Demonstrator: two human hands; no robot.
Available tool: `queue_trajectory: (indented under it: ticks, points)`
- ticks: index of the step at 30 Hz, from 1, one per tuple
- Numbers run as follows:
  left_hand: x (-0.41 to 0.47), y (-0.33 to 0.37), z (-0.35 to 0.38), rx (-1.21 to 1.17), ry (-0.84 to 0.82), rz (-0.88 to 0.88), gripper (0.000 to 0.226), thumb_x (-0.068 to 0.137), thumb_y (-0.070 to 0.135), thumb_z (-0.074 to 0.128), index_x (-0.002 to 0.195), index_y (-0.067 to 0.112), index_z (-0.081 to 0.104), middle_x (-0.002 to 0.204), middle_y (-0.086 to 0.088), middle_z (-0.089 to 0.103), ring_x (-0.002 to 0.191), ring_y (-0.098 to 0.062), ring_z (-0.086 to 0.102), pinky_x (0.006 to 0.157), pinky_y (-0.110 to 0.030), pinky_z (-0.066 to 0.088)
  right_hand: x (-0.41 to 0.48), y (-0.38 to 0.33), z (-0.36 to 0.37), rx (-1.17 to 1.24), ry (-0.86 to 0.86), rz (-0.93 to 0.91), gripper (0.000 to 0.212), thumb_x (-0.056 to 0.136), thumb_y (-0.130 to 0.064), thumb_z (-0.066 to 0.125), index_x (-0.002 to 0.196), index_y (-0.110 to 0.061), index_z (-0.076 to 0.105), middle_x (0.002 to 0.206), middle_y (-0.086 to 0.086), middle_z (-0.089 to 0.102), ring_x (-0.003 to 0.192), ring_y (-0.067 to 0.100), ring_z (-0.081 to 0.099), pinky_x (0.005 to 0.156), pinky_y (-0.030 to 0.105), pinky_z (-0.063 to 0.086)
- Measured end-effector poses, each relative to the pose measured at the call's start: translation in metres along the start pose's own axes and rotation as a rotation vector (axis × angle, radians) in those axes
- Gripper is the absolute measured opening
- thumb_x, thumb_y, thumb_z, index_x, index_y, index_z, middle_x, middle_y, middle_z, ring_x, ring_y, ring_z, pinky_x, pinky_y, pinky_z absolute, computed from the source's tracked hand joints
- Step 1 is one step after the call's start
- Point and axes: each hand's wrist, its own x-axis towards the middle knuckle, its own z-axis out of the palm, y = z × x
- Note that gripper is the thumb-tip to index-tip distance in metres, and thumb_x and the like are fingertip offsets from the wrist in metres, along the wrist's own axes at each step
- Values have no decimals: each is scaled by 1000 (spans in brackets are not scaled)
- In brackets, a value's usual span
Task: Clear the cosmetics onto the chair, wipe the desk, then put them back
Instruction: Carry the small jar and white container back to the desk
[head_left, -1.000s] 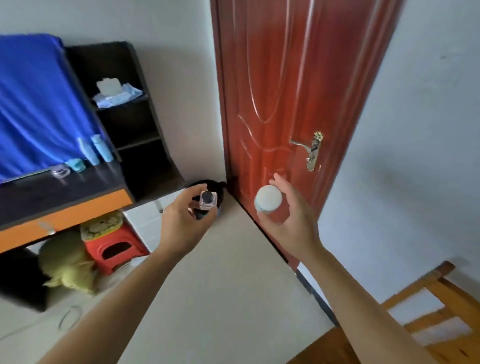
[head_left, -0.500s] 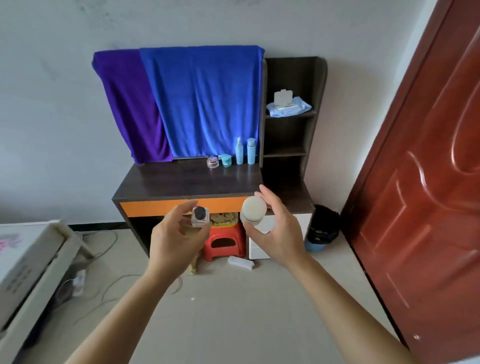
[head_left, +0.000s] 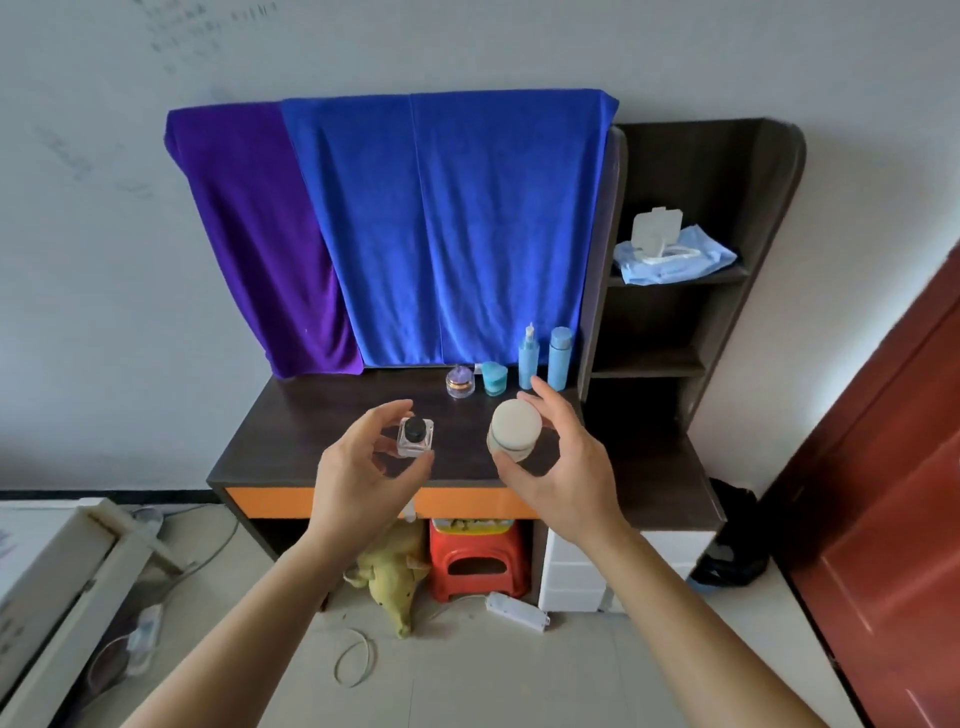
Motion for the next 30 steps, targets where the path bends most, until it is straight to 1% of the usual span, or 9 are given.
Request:
queue_trajectory:
  ticks: [3,8,12,19,21,22,23,27,30]
  points:
    - [65,-20,10,15,21,-34,51,75,22,82,120,36,63,103,24,68,79,-1,62,70,-14,49,66,27,23,-3,-28,20,82,79,-43,81,148,-33,39,137,-20,58,127,-3,53,101,22,47]
    - [139,-61,11,20,86,-141,47,75,26,81,118,37,64,103,28,66,77,0,63,68,-6,44,158,54,70,55,-83,97,78,79,-41,83,146,-32,43,135,-18,61,122,-8,54,94,4,38]
    - [180,-110,15,17,89,-203,47,75,26,81,117,38,64,98,28,68,78,0,65,69,-7,45,209,74,119,50,-116,131,80,78,-42,84,146,-33,42,131,-22,60,109,-24,49,87,-3,33]
    - [256,-232,46,40,-13,-295,47,74,27,78,119,35,65,103,20,68,91,-4,65,84,-31,54,244,133,219,-51,-187,258,77,76,-42,83,143,-29,48,131,-22,61,102,-18,55,85,-1,39]
    - [276,-271,58,43,-67,-333,48,74,25,79,120,33,65,105,20,66,95,-7,64,87,-36,54,248,154,252,-89,-210,321,77,77,-42,82,144,-30,46,131,-21,61,109,-5,60,93,17,49]
    - [284,-291,64,48,-92,-359,48,74,24,79,120,32,65,104,21,64,96,-9,63,88,-36,53,250,164,269,-106,-226,356,78,77,-42,81,145,-31,45,134,-20,61,115,2,62,95,28,51]
    - [292,-309,70,60,-115,-379,49,74,24,79,120,32,65,102,24,62,97,-10,62,89,-34,52,252,174,286,-124,-246,387,78,78,-41,81,146,-31,45,136,-18,60,120,7,61,97,33,52]
    - [311,-375,91,95,-219,-402,46,73,19,80,117,25,67,93,25,59,96,-15,57,84,-28,47,257,209,350,-208,-298,480,78,81,-36,79,149,-25,43,142,-10,58,130,7,52,97,18,39]
    - [323,-411,107,101,-262,-426,40,73,17,79,112,23,69,94,17,63,95,-15,56,80,-18,39,262,230,385,-255,-296,542,77,83,-34,77,150,-22,41,146,-7,54,135,10,48,101,21,38]
